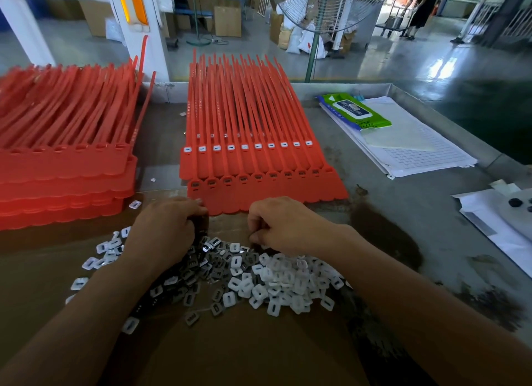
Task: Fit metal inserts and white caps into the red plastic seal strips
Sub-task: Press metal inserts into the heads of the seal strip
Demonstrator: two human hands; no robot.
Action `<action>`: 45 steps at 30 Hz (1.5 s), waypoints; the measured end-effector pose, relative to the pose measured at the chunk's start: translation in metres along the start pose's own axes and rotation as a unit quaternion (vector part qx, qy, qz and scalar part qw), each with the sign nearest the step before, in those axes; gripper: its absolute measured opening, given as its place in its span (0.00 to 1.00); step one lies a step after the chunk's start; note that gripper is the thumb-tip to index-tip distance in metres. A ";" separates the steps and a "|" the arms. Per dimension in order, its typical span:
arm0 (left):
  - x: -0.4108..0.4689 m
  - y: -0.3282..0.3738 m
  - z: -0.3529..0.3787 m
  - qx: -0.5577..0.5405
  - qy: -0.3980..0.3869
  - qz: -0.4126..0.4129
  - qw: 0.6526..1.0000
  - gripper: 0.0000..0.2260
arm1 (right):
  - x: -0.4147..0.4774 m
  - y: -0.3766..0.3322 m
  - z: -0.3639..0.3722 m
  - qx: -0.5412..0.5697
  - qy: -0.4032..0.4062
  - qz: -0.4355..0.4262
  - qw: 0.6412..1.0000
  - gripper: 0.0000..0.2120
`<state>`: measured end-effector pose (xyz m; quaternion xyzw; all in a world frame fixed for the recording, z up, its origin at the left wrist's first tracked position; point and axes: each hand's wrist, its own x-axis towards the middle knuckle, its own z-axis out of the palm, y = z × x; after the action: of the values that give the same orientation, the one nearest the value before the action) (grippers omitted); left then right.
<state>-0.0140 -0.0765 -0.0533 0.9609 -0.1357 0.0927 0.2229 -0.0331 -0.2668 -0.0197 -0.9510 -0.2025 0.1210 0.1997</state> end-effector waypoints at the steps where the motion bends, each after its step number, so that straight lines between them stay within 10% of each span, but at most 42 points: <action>1: 0.000 0.000 0.000 0.002 -0.001 0.000 1.000 0.18 | -0.001 0.001 0.000 0.018 0.001 0.004 1.000 0.04; 11: 0.000 0.000 0.000 0.000 -0.009 -0.004 1.000 0.18 | -0.004 0.020 -0.016 0.107 0.106 0.014 0.988 0.07; 24: 0.000 -0.001 0.001 -0.014 -0.002 -0.006 1.000 0.18 | 0.001 0.100 -0.053 0.101 0.346 0.238 0.902 0.06; 45: 0.000 -0.003 0.002 -0.012 0.005 -0.001 1.000 0.18 | 0.011 0.118 -0.056 0.102 0.211 0.268 0.934 0.10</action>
<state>-0.0129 -0.0746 -0.0566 0.9578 -0.1347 0.0958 0.2350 0.0339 -0.3796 -0.0220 -0.9482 0.1204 -0.0134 0.2938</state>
